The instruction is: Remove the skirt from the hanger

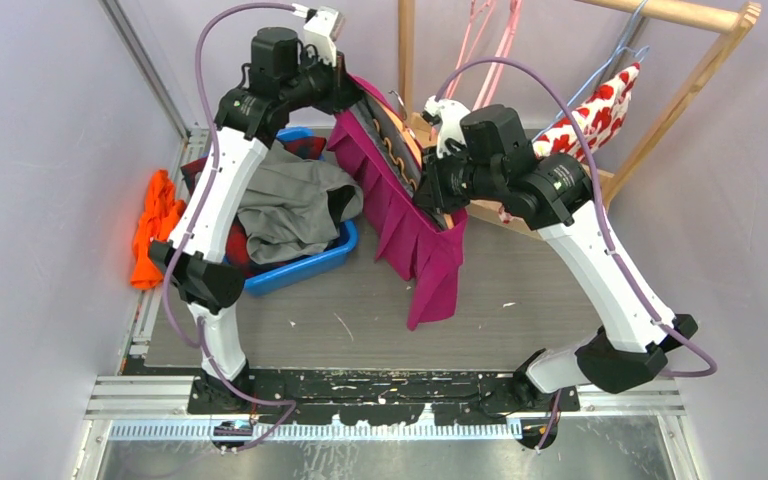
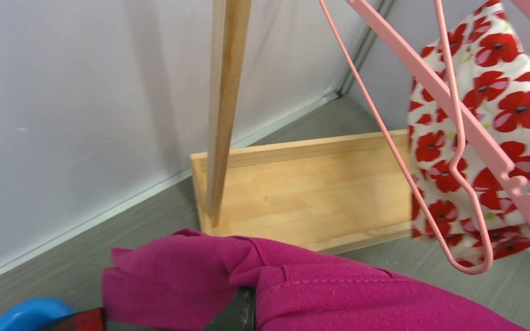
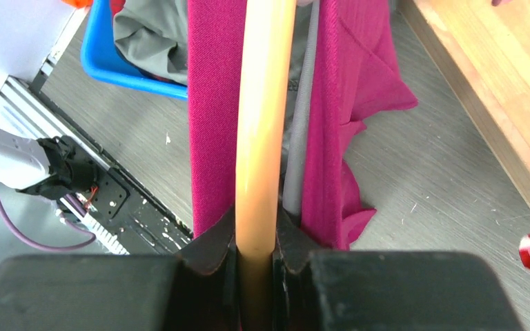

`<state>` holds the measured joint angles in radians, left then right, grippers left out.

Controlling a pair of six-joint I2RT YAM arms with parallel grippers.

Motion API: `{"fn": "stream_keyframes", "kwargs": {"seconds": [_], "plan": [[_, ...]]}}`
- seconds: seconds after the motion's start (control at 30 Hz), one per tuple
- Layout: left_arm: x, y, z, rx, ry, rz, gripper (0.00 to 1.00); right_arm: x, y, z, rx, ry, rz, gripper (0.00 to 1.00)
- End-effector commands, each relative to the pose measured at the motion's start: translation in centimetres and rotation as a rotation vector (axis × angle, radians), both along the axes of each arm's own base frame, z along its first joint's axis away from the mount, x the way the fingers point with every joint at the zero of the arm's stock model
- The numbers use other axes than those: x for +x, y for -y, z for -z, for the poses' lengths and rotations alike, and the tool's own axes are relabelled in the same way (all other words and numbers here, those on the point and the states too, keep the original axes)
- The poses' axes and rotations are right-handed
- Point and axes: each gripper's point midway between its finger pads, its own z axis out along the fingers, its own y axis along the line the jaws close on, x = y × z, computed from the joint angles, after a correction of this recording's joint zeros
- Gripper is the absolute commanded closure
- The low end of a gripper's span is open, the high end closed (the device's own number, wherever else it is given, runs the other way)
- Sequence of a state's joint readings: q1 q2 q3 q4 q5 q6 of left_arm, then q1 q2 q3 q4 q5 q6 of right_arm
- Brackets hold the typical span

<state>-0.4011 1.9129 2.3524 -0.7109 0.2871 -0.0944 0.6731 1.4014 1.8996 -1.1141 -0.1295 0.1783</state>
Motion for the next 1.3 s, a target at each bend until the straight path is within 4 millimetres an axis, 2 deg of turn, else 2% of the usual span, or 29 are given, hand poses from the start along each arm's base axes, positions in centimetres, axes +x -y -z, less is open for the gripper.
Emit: {"fn": "stream_keyframes", "kwargs": {"seconds": [0.0, 0.1, 0.27, 0.4, 0.47, 0.57, 0.73, 0.8, 0.83, 0.9, 1.07, 1.17, 1.27], "plan": [[6.7, -8.1, -3.5, -0.078, 0.162, -0.24, 1.0, -3.6, 3.0, -0.9, -0.036, -0.024, 0.004, 0.99], [7.6, -8.7, -0.7, -0.05, 0.105, -0.241, 1.0, -3.6, 3.2, -1.6, -0.029, -0.007, 0.007, 0.99], [8.7, -9.0, 2.7, -0.018, 0.051, -0.223, 1.0, -4.3, 2.9, -3.0, -0.005, -0.001, -0.029, 0.99], [10.1, -10.9, 3.9, -0.04, 0.02, -0.253, 1.0, -4.8, 3.0, -3.2, 0.001, -0.017, -0.035, 0.99], [10.2, -11.6, 4.2, -0.044, 0.005, -0.264, 1.0, -4.7, 3.2, -3.6, 0.001, 0.005, -0.027, 0.99], [8.9, -10.8, 4.0, -0.086, -0.032, -0.222, 1.0, -4.0, 3.2, -3.9, -0.003, 0.028, -0.013, 0.99], [4.2, -6.1, 1.5, -0.245, -0.111, -0.014, 1.0, -2.5, 2.9, -3.7, -0.017, 0.049, 0.016, 0.99], [1.7, -4.4, -0.6, -0.274, -0.097, 0.061, 1.0, -2.1, 2.6, -3.8, -0.013, 0.059, 0.022, 0.99], [0.7, -3.5, -1.1, -0.279, -0.094, 0.097, 0.98, -1.9, 2.6, -3.8, -0.014, 0.061, 0.026, 0.99], [-1.9, -2.1, -3.4, -0.3, -0.059, 0.175, 0.89, -1.6, 2.4, -3.6, -0.019, 0.063, 0.023, 0.99], [-5.9, -1.0, -7.7, -0.379, -0.014, 0.273, 0.8, -1.5, 2.2, -3.6, -0.018, 0.061, 0.02, 0.99], [-8.2, -0.3, -10.0, -0.448, 0.0, 0.342, 0.78, -1.4, 2.2, -3.4, -0.023, 0.061, 0.021, 0.99], [-11.4, 1.6, -11.4, -0.494, -0.006, 0.461, 0.69, -1.2, 2.1, -3.3, -0.025, 0.059, 0.018, 0.99]]}}
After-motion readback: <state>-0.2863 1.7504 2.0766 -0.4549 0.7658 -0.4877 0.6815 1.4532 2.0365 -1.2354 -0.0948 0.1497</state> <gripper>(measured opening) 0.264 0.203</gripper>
